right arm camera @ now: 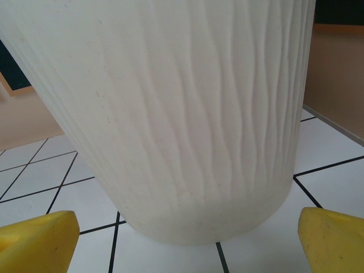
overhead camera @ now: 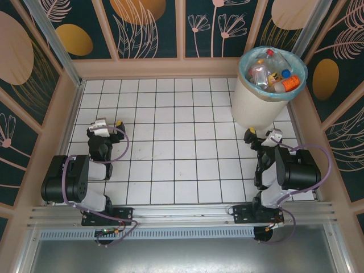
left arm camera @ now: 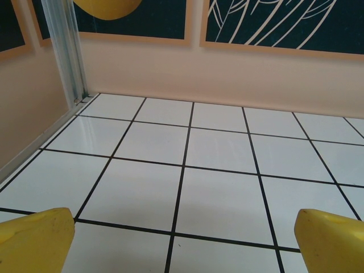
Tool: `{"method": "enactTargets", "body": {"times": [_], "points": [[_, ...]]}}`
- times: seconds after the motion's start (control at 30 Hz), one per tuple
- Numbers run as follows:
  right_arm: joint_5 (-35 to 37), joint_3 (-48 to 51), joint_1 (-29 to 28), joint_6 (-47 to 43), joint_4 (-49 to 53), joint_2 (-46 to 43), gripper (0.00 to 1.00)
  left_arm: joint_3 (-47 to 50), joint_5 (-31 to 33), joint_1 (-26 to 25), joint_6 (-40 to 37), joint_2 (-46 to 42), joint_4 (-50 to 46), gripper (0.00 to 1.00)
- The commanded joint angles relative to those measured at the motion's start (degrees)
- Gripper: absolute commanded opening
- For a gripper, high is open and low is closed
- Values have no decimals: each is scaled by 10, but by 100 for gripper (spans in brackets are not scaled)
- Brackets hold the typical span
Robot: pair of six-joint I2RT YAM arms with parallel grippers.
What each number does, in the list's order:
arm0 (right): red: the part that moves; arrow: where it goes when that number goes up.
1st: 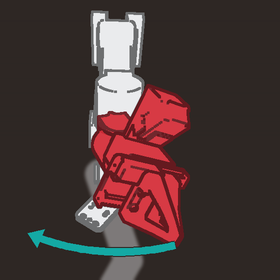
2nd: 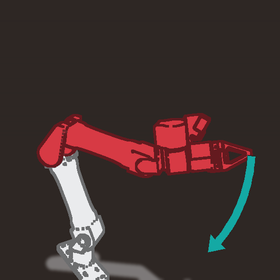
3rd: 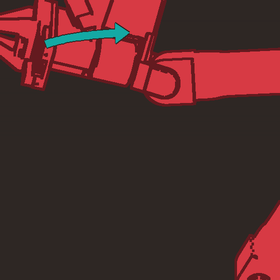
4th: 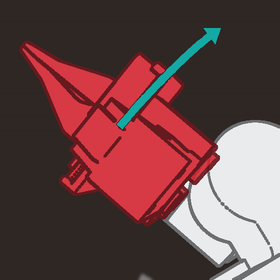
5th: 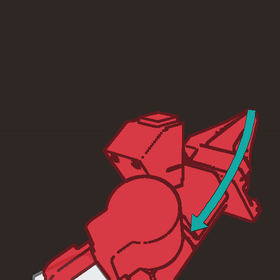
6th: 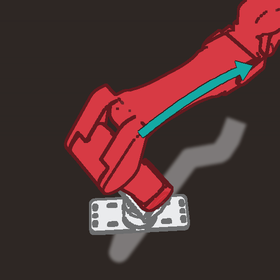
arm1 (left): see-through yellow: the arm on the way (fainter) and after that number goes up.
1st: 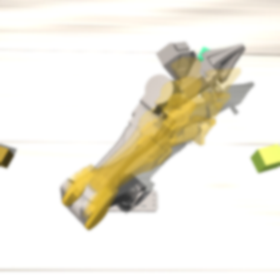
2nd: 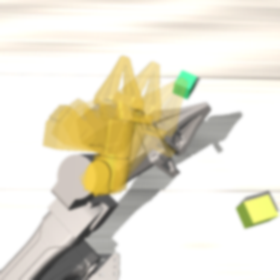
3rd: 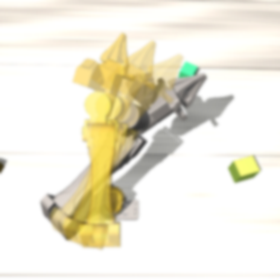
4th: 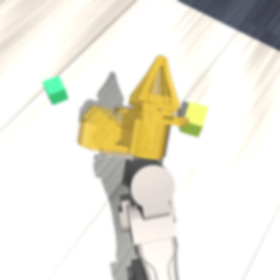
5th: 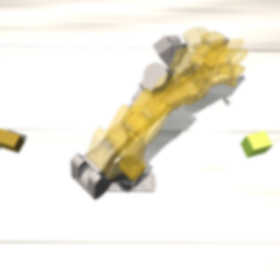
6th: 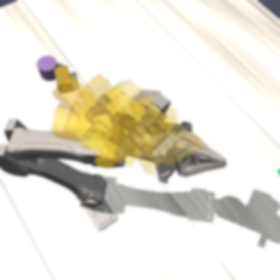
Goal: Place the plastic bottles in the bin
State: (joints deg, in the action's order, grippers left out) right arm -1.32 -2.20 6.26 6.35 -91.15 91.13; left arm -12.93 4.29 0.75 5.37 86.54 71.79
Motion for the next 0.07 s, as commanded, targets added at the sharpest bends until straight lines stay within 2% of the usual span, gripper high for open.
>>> {"method": "enactTargets", "body": {"times": [0.0,0.03], "points": [[15,-7,-4,1,-35,-8,99,-6,-9,2,-5,6,13,99],[15,-7,-4,0,-35,-8,99,-7,-9,2,-5,6,13,99]]}}
